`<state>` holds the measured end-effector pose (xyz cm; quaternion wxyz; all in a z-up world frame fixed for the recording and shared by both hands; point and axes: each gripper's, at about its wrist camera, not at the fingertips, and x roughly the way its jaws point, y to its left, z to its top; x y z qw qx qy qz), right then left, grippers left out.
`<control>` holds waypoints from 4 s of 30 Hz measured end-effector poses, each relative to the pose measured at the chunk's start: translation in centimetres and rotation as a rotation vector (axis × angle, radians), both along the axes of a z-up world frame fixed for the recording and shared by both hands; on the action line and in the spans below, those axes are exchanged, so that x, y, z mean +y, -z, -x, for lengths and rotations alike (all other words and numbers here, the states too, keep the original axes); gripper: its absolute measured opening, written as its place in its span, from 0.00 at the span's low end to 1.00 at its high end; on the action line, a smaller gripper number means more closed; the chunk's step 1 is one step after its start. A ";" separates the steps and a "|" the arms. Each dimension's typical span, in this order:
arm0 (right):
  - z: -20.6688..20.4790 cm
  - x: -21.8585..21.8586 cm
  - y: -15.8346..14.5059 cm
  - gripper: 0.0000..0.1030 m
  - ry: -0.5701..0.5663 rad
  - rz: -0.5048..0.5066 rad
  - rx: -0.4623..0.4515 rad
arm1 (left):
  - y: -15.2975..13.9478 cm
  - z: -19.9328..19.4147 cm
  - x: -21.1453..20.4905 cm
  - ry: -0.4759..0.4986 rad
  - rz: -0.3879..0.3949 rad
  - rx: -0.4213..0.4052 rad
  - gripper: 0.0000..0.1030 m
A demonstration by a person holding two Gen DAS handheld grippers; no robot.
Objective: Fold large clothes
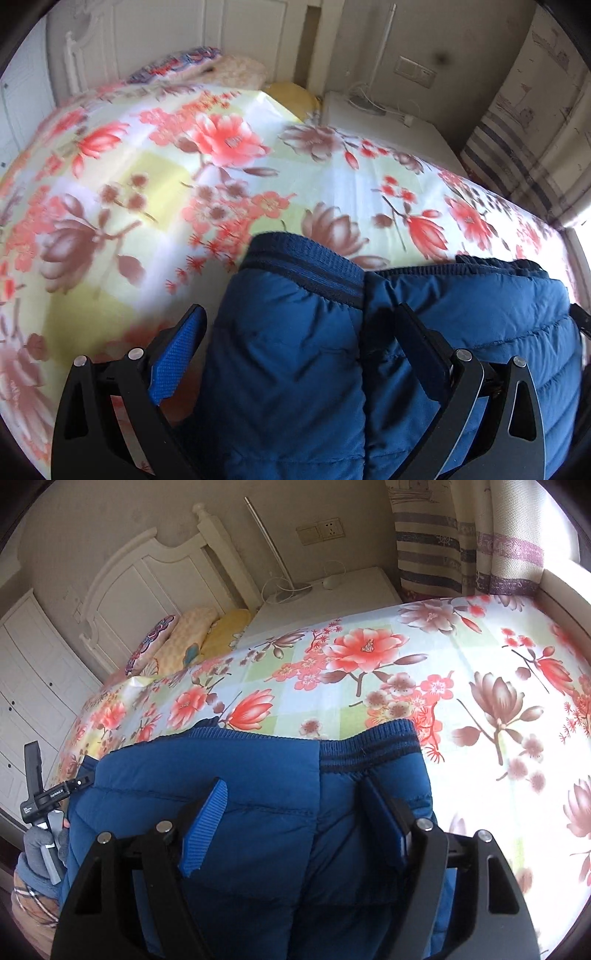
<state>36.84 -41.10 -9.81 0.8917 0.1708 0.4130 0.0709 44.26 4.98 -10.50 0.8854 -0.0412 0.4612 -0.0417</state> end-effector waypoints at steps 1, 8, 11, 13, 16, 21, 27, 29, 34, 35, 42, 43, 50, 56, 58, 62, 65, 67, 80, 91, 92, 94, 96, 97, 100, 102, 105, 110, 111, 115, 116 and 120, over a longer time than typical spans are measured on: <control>0.0 0.1 -0.2 0.72 -0.002 0.040 0.013 | -0.5 0.3 -0.3 -0.005 -0.029 -0.022 0.96; 1.6 7.2 -6.2 0.72 -0.031 0.284 -0.114 | -8.1 4.3 -5.9 0.141 -0.100 -0.228 0.96; 0.2 11.9 -5.6 0.76 -0.126 0.362 -0.101 | -7.2 3.8 -9.7 0.210 -0.129 -0.194 0.96; -1.1 14.4 -2.6 0.77 -0.166 0.441 -0.017 | -3.6 2.6 -12.2 0.231 -0.206 -0.118 0.96; -1.3 15.3 -1.2 0.79 -0.169 0.476 -0.008 | -0.2 1.3 -11.8 0.222 -0.150 -0.023 0.96; -0.9 13.1 -2.0 0.79 -0.169 0.347 0.000 | -1.3 1.8 -10.4 0.191 -0.126 -0.048 0.96; 1.6 5.9 -3.4 0.80 0.009 0.385 -0.011 | -2.1 2.5 -4.1 0.069 -0.177 -0.092 0.96; 1.9 2.2 -1.3 0.80 0.080 0.284 0.041 | -0.8 1.5 -1.8 0.009 -0.117 -0.020 0.96; 1.9 0.7 -0.1 0.82 0.105 0.185 0.033 | 0.2 0.6 -1.2 -0.027 -0.080 0.021 0.96; 1.9 1.0 -0.1 0.82 0.104 0.204 0.032 | 0.1 0.7 -1.5 -0.027 -0.103 0.012 0.96; 4.2 2.0 -2.8 0.80 0.131 0.290 -0.014 | -3.1 3.2 -1.7 -0.082 -0.181 -0.082 0.96; 5.5 3.2 -4.1 0.80 0.088 0.273 -0.057 | -4.3 4.5 -2.0 -0.071 -0.162 -0.119 0.96; 10.2 16.2 -5.1 0.80 -0.240 0.493 -0.148 | -6.2 11.6 -11.0 0.174 -0.207 -0.201 0.96; 10.1 18.4 -1.3 0.84 -0.238 0.576 -0.103 | -1.0 11.4 -12.2 0.181 -0.239 -0.124 0.96; 10.2 17.6 -1.5 0.84 -0.211 0.552 -0.092 | -1.2 11.3 -11.3 0.165 -0.216 -0.111 0.96; 12.3 14.6 -2.6 0.84 -0.110 0.544 -0.112 | -3.0 13.7 -7.6 0.066 -0.242 -0.187 0.96; 13.6 10.2 -2.1 0.84 0.012 0.498 -0.081 | -2.2 14.4 -3.3 -0.023 -0.271 -0.164 0.96; 14.3 7.2 -0.9 0.87 0.064 0.402 -0.057 | -1.2 14.4 -0.7 -0.040 -0.181 -0.128 0.96; 18.7 11.0 -2.8 0.85 0.053 0.401 -0.184 | -3.5 17.7 -0.6 -0.052 -0.130 -0.206 0.96; 18.8 18.9 1.5 0.89 -0.163 0.512 -0.200 | -0.4 22.5 -9.5 0.132 -0.258 -0.252 0.96; 18.7 18.7 1.5 0.89 -0.173 0.507 -0.196 | -0.3 22.3 -9.4 0.138 -0.253 -0.230 0.96; 18.8 18.7 1.0 0.89 -0.181 0.517 -0.181 | -0.3 22.3 -9.3 0.150 -0.253 -0.220 0.96; 18.9 18.2 0.6 0.89 -0.179 0.524 -0.170 | -0.5 22.3 -8.6 0.150 -0.242 -0.200 0.96; 19.0 17.4 0.3 0.89 -0.161 0.521 -0.167 | -0.8 22.5 -8.1 0.144 -0.233 -0.189 0.96; 20.6 13.8 -0.5 0.89 -0.068 0.491 -0.163 | -2.0 23.1 -5.5 0.091 -0.204 -0.187 0.96; 21.4 11.2 -0.4 0.89 -0.001 0.474 -0.154 | -1.8 23.3 -2.8 0.037 -0.209 -0.181 0.96; 22.1 7.2 1.1 0.90 0.044 0.343 -0.128 | -0.3 23.1 0.1 0.019 -0.118 -0.154 0.96; 21.7 7.1 1.9 0.92 0.056 0.323 -0.114 | 0.1 23.2 -1.3 0.010 -0.200 -0.169 0.96; 21.9 7.4 1.7 0.92 0.064 0.345 -0.112 | -0.2 23.3 -1.4 0.001 -0.207 -0.165 0.96; 23.5 10.0 -0.1 0.90 0.080 0.428 -0.175 | -2.6 25.8 -2.6 0.006 -0.210 -0.242 0.95; 24.0 11.0 -0.5 0.90 0.062 0.432 -0.207 | -3.2 26.7 -3.3 0.027 -0.207 -0.270 0.96; 25.2 16.7 -0.4 0.90 -0.084 0.456 -0.266 | -3.3 28.4 -7.0 0.143 -0.215 -0.301 0.96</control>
